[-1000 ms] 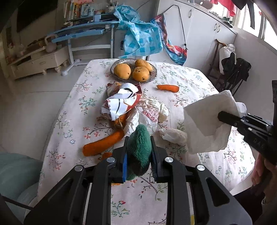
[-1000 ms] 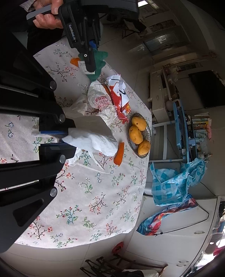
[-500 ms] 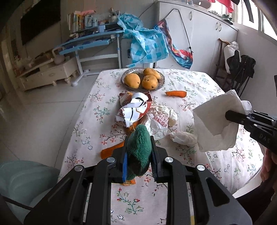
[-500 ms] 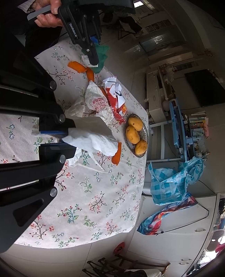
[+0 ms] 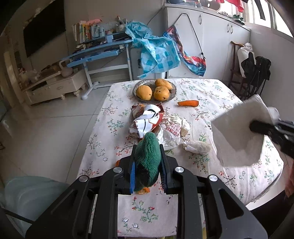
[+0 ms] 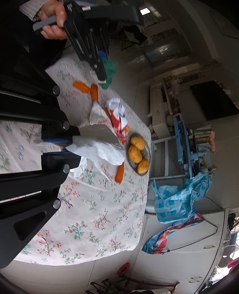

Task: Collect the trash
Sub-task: 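Carry the tissue over the yellow basin and open the right tool while the left tool holds the cloth, then lower the green cloth into the yellow basin and open the left tool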

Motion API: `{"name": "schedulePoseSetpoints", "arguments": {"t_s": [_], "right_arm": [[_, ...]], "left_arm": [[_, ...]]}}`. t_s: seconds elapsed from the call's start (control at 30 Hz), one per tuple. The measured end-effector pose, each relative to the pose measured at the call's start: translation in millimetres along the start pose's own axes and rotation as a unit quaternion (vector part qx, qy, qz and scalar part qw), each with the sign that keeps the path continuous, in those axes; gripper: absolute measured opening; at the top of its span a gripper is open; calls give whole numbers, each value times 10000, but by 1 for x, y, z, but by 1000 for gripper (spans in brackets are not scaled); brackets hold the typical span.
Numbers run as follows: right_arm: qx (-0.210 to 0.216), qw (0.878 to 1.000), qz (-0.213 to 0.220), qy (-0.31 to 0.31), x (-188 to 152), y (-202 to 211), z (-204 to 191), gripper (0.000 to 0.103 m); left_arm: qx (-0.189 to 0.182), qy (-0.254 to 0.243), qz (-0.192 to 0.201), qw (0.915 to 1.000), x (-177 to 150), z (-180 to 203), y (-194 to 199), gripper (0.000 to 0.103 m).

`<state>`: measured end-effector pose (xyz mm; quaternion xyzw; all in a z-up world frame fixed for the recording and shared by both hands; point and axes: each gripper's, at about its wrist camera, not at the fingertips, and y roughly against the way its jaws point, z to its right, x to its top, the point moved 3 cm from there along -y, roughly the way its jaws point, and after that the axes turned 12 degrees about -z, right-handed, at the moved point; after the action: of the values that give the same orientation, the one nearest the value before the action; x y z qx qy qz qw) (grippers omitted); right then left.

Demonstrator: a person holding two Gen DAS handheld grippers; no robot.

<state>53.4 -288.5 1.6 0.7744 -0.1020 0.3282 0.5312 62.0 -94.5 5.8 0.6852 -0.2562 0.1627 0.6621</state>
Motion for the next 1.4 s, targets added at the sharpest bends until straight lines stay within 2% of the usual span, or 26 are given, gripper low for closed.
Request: {"name": "schedulePoseSetpoints", "arguments": {"t_s": [0.2,0.4,0.67,0.7,0.73,0.77,0.8,0.97,1.1,1.3,1.4], "right_arm": [[497,9983,-232,176,-41,15,-35,8],[870,9882,-1044,703,-90,13,-78,11],[581,9705,-2013,1197,-139,-16,-99,11],[577,9677,-2119,1236,-144,-19,-99,12],[531,9660,-2187,1272,-148,-22,-98,25],[476,9652,-2220,1294,-151,-24,-98,32],[410,9652,-2231,1298,-153,-24,-97,48],[295,9719,-2024,1170,-151,-15,-89,51],[243,9794,-1767,948,-145,-3,-79,57],[32,9914,-1219,466,-134,16,-59,68],[-85,9959,-904,54,-127,29,-41,68]], "left_arm": [[67,3,63,10000,-15,1,20,21],[5,-19,73,10000,-36,5,44,21],[-123,-23,-7,9999,-60,12,65,21],[-133,-26,-18,9999,-62,14,66,21],[-148,-38,-35,9999,-65,16,69,21],[-165,-59,-51,9998,-68,18,71,21],[-176,-78,-59,9998,-70,20,74,21],[-239,-172,-111,9995,-80,29,85,21],[-355,-226,-194,9989,-85,37,91,21],[-506,-415,-375,9971,-95,54,95,21],[-685,-501,-577,9947,-104,65,92,21]]}}
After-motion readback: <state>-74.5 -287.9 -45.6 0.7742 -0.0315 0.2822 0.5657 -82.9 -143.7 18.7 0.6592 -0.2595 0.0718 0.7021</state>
